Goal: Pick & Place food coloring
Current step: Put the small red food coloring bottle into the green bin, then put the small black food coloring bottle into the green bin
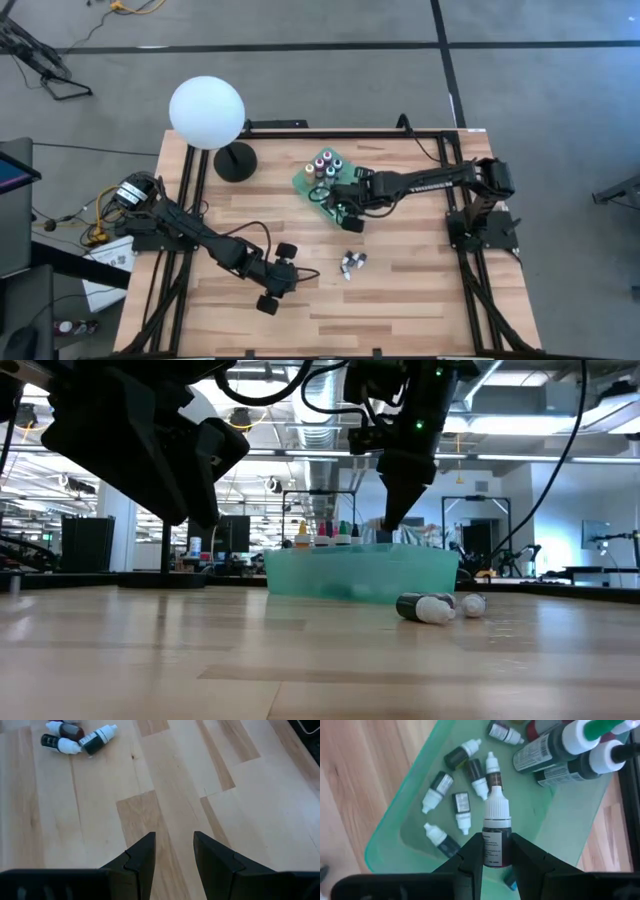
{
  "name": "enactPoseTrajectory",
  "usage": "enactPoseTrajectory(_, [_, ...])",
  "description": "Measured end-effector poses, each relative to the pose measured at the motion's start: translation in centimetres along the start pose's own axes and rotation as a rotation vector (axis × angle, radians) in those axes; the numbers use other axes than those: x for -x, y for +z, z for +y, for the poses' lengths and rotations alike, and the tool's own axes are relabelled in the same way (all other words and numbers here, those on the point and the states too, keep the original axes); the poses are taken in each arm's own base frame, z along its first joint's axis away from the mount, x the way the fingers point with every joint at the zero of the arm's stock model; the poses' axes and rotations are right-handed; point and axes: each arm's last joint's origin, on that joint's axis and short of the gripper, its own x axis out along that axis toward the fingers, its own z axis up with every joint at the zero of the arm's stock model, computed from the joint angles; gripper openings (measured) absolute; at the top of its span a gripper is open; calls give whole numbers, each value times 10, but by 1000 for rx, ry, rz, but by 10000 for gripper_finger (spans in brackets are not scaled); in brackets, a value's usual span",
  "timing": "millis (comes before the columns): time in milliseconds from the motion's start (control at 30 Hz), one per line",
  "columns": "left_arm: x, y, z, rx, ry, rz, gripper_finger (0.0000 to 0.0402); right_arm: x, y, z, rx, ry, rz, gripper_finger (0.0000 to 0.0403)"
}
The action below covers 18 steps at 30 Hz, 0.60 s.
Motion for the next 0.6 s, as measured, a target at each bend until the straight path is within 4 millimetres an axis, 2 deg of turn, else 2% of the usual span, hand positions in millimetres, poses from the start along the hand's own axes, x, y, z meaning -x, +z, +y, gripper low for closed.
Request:
enactPoseTrajectory(100, [0, 0, 1, 0, 21, -2, 127, -1, 2, -4, -41, -4, -11, 87])
enactPoseTrajectory(333, [0, 0, 1, 0, 39, -5, 127, -2, 2, -6, -41, -6, -8, 144])
enactPoseTrajectory(533, [0, 1, 3, -21, 115, -22, 127, 1, -1, 3, 1, -3, 4, 177])
enactPoseTrajectory(600, [0, 4, 4, -54, 156, -45, 127, 8, -5, 8, 27, 1, 21, 181])
